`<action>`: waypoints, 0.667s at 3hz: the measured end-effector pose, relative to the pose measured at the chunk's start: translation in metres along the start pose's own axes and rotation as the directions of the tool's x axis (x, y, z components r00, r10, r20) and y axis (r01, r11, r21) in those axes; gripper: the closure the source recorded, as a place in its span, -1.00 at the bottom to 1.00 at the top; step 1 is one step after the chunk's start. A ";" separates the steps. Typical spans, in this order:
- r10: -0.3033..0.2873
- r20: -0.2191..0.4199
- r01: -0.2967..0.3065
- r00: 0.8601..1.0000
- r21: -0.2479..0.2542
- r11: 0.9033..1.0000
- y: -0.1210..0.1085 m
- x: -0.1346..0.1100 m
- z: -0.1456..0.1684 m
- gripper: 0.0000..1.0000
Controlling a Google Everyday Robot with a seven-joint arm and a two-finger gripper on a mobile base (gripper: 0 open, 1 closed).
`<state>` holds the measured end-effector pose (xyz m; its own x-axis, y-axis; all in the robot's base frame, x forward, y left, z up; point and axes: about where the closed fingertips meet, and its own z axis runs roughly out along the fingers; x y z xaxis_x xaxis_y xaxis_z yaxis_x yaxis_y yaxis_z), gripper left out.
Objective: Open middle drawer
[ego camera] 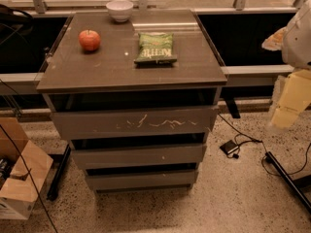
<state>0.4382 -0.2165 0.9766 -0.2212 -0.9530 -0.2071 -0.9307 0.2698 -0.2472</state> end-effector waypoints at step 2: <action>-0.037 0.084 0.041 0.996 -0.047 0.998 0.001 -0.010 0.030 -1.00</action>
Offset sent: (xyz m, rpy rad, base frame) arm 0.0280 0.0400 -0.0827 0.2366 0.0759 0.2093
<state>0.4482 -0.2023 0.9500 -0.1609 -0.9474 -0.2767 -0.9518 0.2232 -0.2106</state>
